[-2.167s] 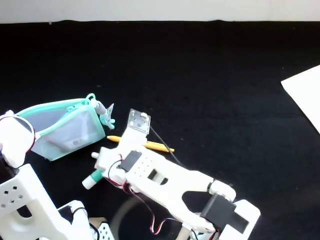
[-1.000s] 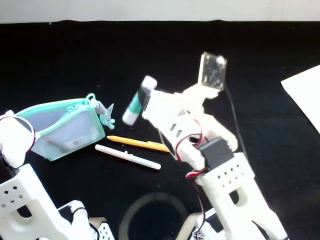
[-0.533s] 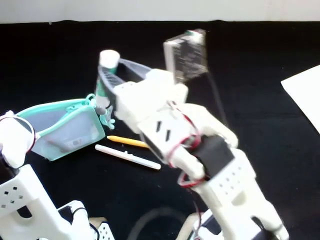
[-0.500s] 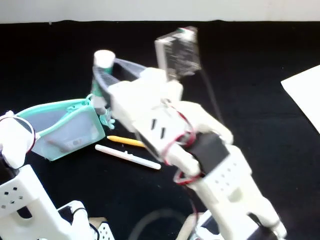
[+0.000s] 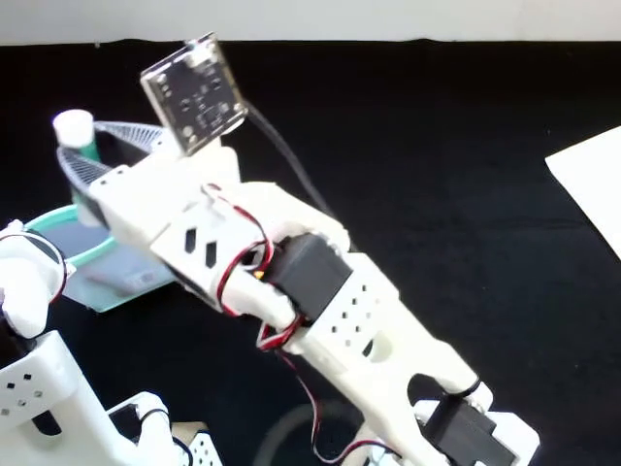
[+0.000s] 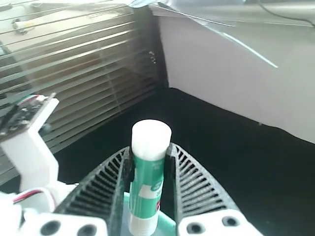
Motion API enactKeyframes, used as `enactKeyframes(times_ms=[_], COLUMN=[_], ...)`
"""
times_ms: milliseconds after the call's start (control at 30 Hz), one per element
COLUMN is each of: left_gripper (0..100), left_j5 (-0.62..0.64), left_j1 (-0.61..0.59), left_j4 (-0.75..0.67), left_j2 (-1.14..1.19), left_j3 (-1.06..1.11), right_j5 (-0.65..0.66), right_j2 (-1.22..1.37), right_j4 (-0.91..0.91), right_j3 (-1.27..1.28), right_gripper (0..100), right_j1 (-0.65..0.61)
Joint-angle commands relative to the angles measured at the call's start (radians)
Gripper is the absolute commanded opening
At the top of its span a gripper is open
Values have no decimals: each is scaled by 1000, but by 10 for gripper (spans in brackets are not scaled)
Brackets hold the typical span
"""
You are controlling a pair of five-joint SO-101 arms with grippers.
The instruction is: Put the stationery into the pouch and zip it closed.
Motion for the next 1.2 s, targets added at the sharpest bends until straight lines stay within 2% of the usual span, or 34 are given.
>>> enactKeyframes(times_ms=[0, 167, 300, 467, 700, 967, 1033, 1167], left_gripper=[7, 7, 7, 7, 7, 7, 7, 7], left_j5=[-3, -2, -2, -2, -2, -2, -2, -2], left_j1=[-5, -5, -5, -5, -5, -5, -5, -5], left_j4=[-15, -29, -23, -23, -25, -28, -28, -28], left_j2=[12, 8, 7, 5, 5, 12, 12, 12], left_j3=[30, 30, 30, 30, 30, 30, 31, 33], right_j5=[5, 3, 3, 5, 23, 51, 51, 51], right_j2=[-4, 4, 2, -1, 5, -1, -4, -4], right_j4=[-16, 114, 125, -8, -282, -306, -305, -252], right_j3=[-48, -47, 5, 154, 314, 360, 358, 358], right_gripper=[5, 5, 5, 5, 5, 10, 61, 225], right_j1=[-28, -53, -24, 27, 25, 18, 19, 13])
